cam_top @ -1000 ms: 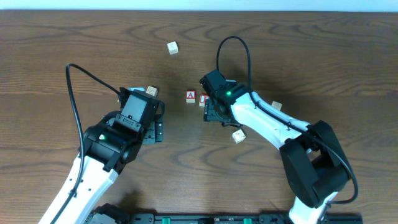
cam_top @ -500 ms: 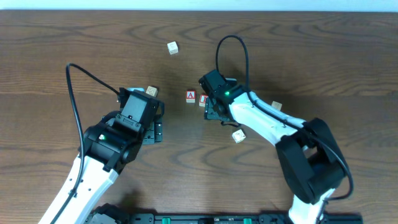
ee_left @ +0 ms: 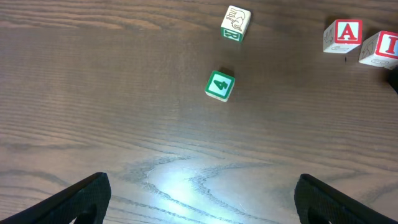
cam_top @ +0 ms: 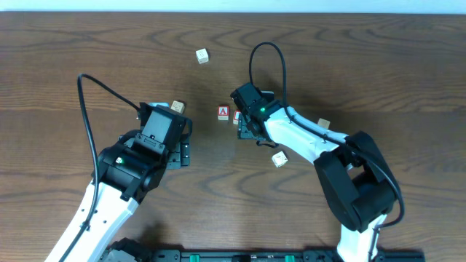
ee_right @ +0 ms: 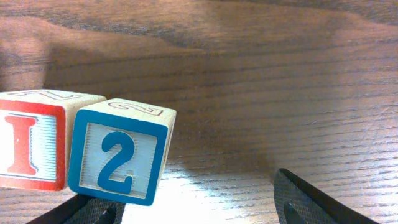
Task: Spell out Ai2
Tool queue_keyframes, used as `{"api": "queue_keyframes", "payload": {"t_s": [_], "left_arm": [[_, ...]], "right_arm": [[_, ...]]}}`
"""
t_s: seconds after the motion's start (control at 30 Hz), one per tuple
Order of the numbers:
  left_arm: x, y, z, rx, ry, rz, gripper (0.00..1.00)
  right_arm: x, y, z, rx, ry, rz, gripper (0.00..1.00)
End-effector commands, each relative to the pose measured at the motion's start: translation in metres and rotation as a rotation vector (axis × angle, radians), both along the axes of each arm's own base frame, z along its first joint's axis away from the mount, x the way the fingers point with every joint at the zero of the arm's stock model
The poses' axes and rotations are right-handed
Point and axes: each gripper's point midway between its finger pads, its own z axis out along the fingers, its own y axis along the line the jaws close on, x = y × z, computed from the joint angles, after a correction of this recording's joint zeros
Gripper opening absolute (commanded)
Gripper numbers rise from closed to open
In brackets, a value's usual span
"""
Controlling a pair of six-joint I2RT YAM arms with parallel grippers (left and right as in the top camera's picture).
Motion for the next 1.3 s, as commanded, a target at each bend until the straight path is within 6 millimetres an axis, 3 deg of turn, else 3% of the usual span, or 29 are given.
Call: {"api": "queue_keyframes", "payload": {"t_s": [0.0, 0.37, 0.6, 0.97, 1.27], "left_arm": [[0.001, 0.004, 0.004, 0.023, -0.014, -0.002, 0.95], [0.001, 0.004, 0.004, 0.024, -0.013, -0.002, 0.95], [0.001, 0.004, 0.004, 0.024, -0.013, -0.002, 0.95], [0.001, 0.005, 0.004, 0.024, -0.011, -0.003, 0.95], [0.000, 0.005, 0.003, 0.026, -0.009, -0.003, 0.95]], "right_arm": [[0.007, -0.008, -0.001, -0.028, -0.010, -0.003, 0.76], [-0.009, -0.011, -0.004, -0.029, 0.073, 0.002, 0.76], [-0.002, -0.015, 0.002, -0.050, 0.048, -0.008, 0.76], [0.002, 0.018, 0.005, 0.090, 0.032, -0.006, 0.75], [0.007, 0.022, 0.007, 0.112, 0.014, -0.011, 0.75]]}}
